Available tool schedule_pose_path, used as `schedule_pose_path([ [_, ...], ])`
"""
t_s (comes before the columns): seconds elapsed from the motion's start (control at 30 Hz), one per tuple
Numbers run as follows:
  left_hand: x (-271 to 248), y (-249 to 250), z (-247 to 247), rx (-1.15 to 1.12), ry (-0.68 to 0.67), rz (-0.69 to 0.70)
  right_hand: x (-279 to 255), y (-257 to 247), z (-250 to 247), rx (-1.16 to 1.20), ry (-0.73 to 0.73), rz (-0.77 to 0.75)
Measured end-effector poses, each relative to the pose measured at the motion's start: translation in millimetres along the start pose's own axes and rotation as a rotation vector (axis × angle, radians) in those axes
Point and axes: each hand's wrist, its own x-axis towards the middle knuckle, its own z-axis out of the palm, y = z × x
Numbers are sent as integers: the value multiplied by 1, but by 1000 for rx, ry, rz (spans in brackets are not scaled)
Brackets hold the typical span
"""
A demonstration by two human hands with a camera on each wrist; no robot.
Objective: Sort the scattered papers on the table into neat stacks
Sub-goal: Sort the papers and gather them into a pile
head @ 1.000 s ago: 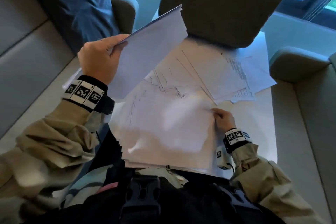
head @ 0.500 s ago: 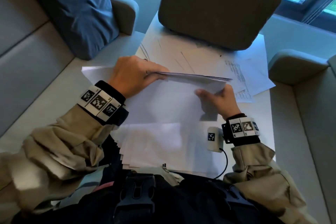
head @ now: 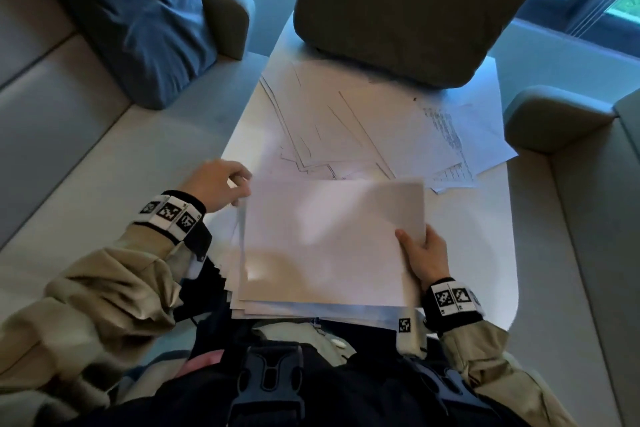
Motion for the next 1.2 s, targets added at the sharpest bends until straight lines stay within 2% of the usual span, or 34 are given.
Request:
schedule_pose_path([
  [0.07, 1, -13, 25, -2, -50, -79, 3, 20, -2, -156, 16, 30],
  [0.2, -3, -22, 63, 168, -123, -243, 11, 44, -6, -526, 23, 123],
  [0.33, -6, -17, 80, 120, -129, -347, 17, 57, -3, -577, 80, 367],
  [0.43, -3, -15, 81, 95, -121, -373, 15, 52, 16, -513, 3, 329],
  [0.57, -2, -14, 83, 95, -109, -412, 2, 38, 38, -597, -75, 295],
  [0.73, -6, -20, 84, 178, -94, -444, 4, 43, 33, -548, -193, 198],
  [0.87, -12, -13, 89, 209, -20, -432, 25, 40, 12, -490, -159, 178],
  [0.97, -15, 3, 99, 272, 68, -303, 55, 39, -8, -501, -103, 180],
  [1.1, -17, 40, 125, 265, 32, -105, 109, 40, -33, -548, -75, 126],
  [1.2, -16, 69, 148, 281, 1, -66, 152, 36, -52, -617, -67, 68],
])
